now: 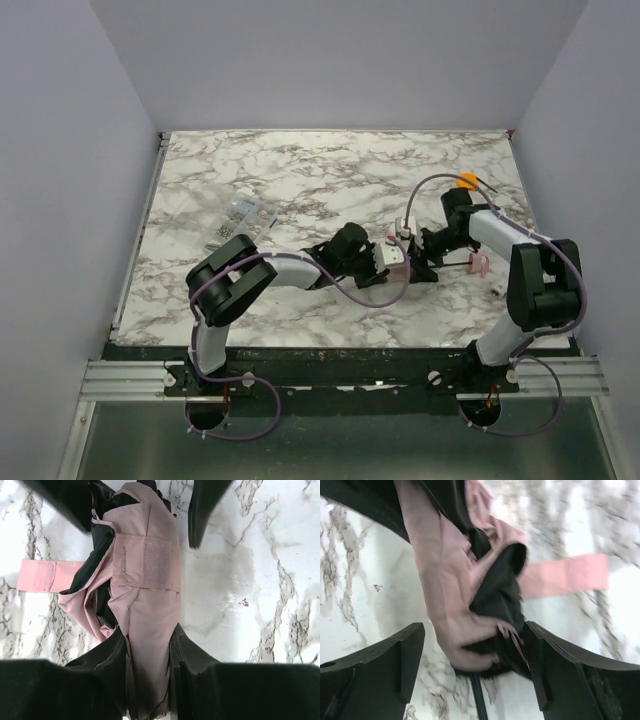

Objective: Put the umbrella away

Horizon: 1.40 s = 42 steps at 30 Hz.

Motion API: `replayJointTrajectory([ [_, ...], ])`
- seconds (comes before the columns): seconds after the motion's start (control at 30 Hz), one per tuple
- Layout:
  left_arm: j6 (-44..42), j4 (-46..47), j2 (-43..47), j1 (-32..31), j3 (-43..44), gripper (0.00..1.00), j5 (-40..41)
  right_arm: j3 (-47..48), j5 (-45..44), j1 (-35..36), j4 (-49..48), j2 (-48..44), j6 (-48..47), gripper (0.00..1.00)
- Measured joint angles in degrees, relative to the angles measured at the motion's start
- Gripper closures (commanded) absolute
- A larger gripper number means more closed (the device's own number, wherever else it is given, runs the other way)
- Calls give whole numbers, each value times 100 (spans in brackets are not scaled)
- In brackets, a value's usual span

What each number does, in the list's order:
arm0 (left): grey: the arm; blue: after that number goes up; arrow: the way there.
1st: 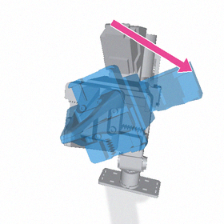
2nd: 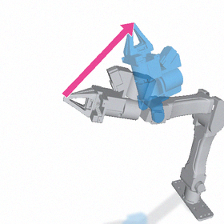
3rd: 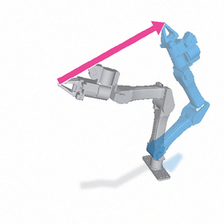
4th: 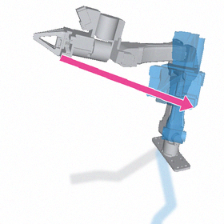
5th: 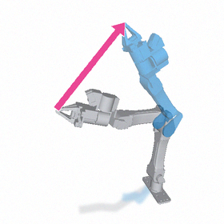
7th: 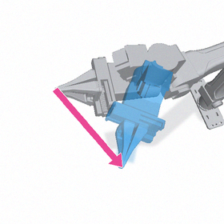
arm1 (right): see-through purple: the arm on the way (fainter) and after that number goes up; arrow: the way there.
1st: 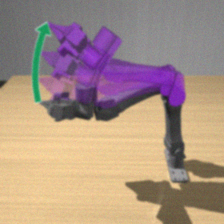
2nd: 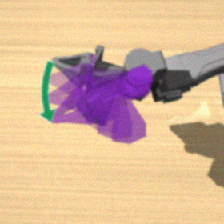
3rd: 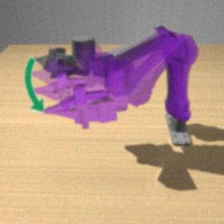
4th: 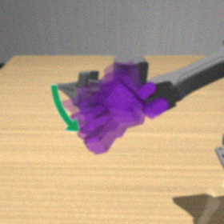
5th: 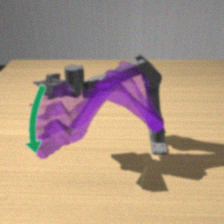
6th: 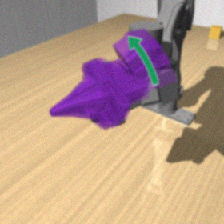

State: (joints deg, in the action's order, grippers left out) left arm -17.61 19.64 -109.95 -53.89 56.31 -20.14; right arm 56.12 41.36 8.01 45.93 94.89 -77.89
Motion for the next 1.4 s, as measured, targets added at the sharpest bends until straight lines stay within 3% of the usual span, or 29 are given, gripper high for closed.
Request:
replayJointTrajectory([
  [0.17,647,-192,-297,675,291,100,-1285,50,498,-686,-306,-553,323,12],
  [0.23,839,-358,-446,839,479,100,-1644,68,708,-892,-474,-881,262,1],
  [0.3,992,-573,-612,946,695,100,-1928,-4,960,-999,-542,-1285,-142,0],
  [0.5,1440,-1386,-1121,1191,1453,100,-2741,-1237,1462,-446,-813,-2409,-1453,0],
  [0.77,1735,-1932,-1469,1346,1989,100,-3244,-2494,542,216,-2629,-2085,-1451,3],
  [1.07,1816,-2422,-1628,1390,2356,100,-3375,-2592,50,365,-3930,-1598,-1508,23],
  [1.4,1808,-3077,-1869,1462,2892,100,-3683,-2872,-302,476,-4614,-1766,-1453,15],
])
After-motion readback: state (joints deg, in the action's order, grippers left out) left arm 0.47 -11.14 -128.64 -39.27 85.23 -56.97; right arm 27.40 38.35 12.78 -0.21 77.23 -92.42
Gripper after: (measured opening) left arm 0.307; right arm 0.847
